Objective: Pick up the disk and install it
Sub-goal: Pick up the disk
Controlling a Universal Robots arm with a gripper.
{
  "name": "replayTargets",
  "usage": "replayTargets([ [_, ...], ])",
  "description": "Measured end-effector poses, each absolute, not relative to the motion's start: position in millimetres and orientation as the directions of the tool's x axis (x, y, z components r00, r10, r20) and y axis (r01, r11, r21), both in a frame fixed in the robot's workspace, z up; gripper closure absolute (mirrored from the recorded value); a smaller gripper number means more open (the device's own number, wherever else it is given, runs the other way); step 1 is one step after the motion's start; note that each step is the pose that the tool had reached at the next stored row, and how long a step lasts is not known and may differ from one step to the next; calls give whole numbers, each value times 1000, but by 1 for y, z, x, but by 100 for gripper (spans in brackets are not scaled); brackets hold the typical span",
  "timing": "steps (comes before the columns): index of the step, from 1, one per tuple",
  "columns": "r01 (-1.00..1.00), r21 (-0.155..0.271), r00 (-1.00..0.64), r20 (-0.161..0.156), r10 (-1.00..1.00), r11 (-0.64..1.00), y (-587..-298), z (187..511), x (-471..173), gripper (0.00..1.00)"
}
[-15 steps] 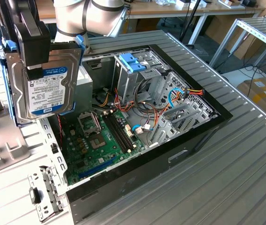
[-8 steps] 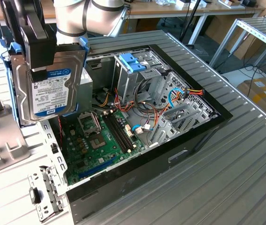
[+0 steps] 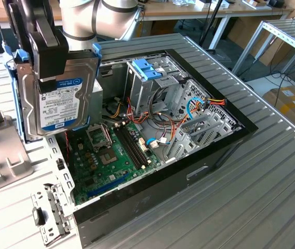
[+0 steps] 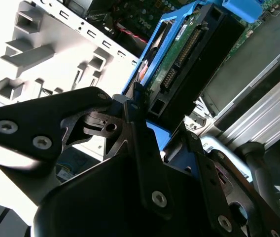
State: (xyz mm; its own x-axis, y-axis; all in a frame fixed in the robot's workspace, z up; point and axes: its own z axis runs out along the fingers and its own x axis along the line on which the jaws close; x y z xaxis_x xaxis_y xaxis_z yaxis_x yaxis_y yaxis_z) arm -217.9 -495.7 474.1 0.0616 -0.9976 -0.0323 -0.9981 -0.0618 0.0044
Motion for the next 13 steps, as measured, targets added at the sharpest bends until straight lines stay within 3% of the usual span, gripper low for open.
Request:
replayTargets([
  [13,-998,4,62,-32,-998,-62,-517,472,-200,63],
])
